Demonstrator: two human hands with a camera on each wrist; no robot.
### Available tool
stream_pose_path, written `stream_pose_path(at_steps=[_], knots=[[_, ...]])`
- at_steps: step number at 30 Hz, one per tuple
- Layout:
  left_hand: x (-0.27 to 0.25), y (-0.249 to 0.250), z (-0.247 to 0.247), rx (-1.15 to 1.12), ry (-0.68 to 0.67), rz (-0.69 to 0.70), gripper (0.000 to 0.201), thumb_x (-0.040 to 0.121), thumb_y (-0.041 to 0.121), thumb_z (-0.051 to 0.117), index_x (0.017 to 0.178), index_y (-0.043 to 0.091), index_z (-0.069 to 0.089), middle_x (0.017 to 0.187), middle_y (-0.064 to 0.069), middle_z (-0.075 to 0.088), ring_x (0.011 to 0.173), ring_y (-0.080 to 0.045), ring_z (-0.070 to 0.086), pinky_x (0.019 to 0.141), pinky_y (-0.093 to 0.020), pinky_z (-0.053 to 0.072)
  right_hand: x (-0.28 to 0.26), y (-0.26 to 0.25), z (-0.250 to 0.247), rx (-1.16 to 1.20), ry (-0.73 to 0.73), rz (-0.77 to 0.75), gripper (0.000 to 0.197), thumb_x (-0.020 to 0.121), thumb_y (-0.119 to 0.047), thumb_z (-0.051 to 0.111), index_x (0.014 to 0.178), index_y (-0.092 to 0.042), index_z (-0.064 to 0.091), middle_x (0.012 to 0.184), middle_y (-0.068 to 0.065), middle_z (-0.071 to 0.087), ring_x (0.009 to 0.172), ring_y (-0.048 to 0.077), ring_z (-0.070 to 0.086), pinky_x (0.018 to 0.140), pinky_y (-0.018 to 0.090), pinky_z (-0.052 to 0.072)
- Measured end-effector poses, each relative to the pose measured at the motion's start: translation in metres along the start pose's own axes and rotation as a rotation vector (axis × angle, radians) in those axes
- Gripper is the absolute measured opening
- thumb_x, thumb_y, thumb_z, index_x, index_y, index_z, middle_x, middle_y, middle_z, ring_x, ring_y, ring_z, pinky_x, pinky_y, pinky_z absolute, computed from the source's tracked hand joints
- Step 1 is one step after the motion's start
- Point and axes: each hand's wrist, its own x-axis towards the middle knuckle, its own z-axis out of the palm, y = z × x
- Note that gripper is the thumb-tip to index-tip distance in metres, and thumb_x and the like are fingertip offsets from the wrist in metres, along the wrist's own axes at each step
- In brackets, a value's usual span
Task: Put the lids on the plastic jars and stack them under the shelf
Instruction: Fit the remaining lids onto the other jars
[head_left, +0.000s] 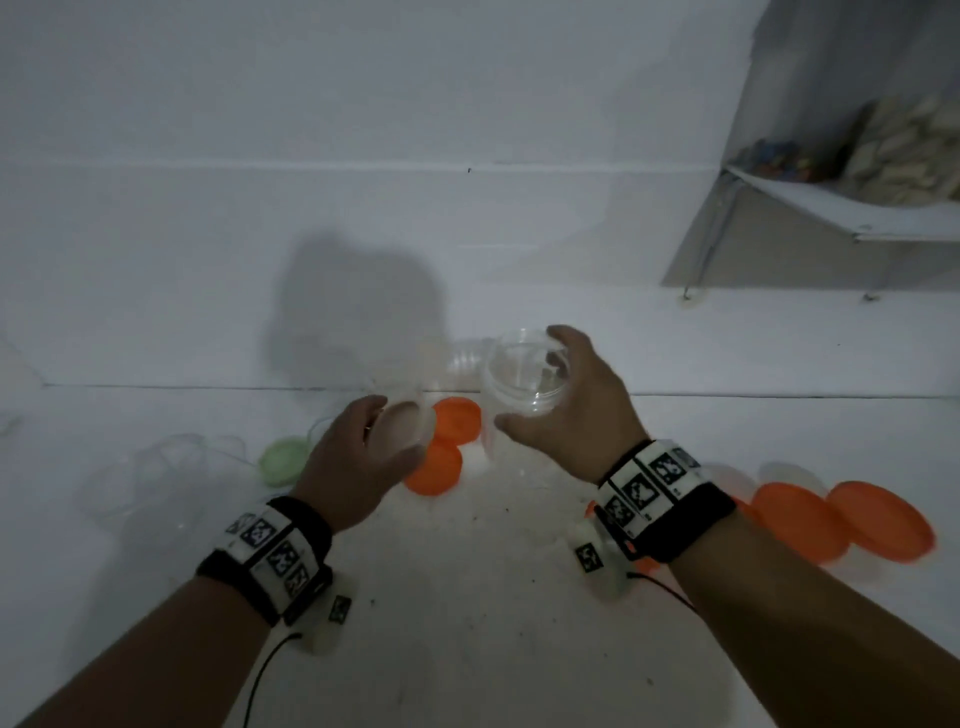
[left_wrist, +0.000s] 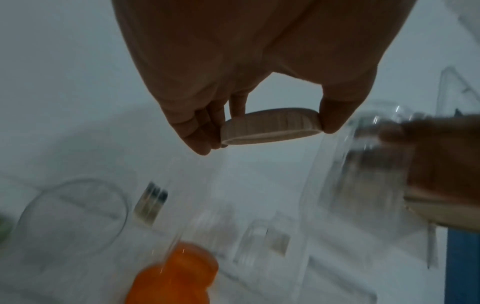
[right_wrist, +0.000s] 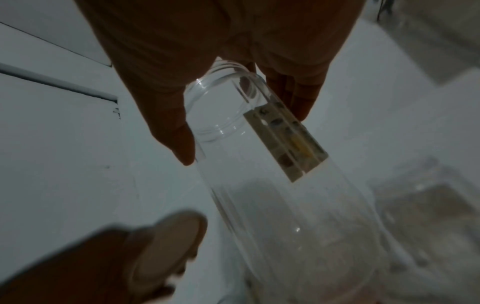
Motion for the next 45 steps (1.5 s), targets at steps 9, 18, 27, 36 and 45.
stream_pose_path(at_steps=[9, 18, 27, 36, 45], knots=[[0.007, 0.017, -0.029, 0.179, -0.215, 0.05, 0.107, 0.062, 0.076, 0.071, 0.15, 0.02, 0.048, 0.142, -0.002, 0.059, 0.122, -0.022, 0.061, 0.102, -0.049, 0.053, -0.053, 0.009, 0.114, 0.06, -0.16, 0.212, 0.111, 0.062, -0.035, 0.097, 0.148, -0.026, 0.028, 0.137, -0.003, 0.055, 0.118, 0.014, 0.055, 0.098, 0.024, 0.045], [0.007, 0.025, 0.013, 0.416, -0.416, 0.219, 0.07, 0.067, 0.062, 0.084, 0.12, 0.022, 0.064, 0.11, 0.004, 0.064, 0.094, -0.016, 0.063, 0.084, -0.042, 0.058, -0.074, 0.025, 0.138, 0.055, -0.127, 0.355, 0.099, 0.064, -0.041, 0.095, 0.142, -0.022, 0.037, 0.127, -0.003, 0.061, 0.106, 0.015, 0.059, 0.089, 0.027, 0.048], [0.016, 0.032, 0.026, 0.559, -0.493, 0.258, 0.066, 0.074, 0.064, 0.081, 0.119, 0.02, 0.06, 0.11, 0.006, 0.059, 0.093, -0.016, 0.058, 0.077, -0.034, 0.049, -0.083, 0.045, 0.151, 0.194, -0.088, 0.426, 0.098, 0.062, -0.045, 0.096, 0.141, -0.031, 0.04, 0.128, -0.008, 0.061, 0.113, 0.015, 0.06, 0.091, 0.028, 0.051], [0.024, 0.041, 0.027, 0.747, -0.489, 0.289, 0.077, 0.069, 0.081, 0.071, 0.112, 0.019, 0.061, 0.103, 0.003, 0.058, 0.088, -0.018, 0.058, 0.075, -0.035, 0.052, -0.085, 0.052, 0.155, 0.227, -0.057, 0.419, 0.091, 0.062, -0.045, 0.097, 0.136, -0.034, 0.044, 0.117, -0.015, 0.061, 0.104, 0.01, 0.06, 0.086, 0.024, 0.05], [0.028, 0.038, 0.03, 0.777, -0.568, 0.294, 0.07, 0.07, 0.068, 0.08, 0.12, 0.023, 0.06, 0.113, 0.003, 0.065, 0.096, -0.015, 0.062, 0.08, -0.033, 0.052, -0.086, 0.054, 0.157, 0.247, -0.046, 0.417, 0.095, 0.059, -0.047, 0.097, 0.136, -0.037, 0.043, 0.119, -0.016, 0.061, 0.108, 0.01, 0.061, 0.091, 0.028, 0.054]])
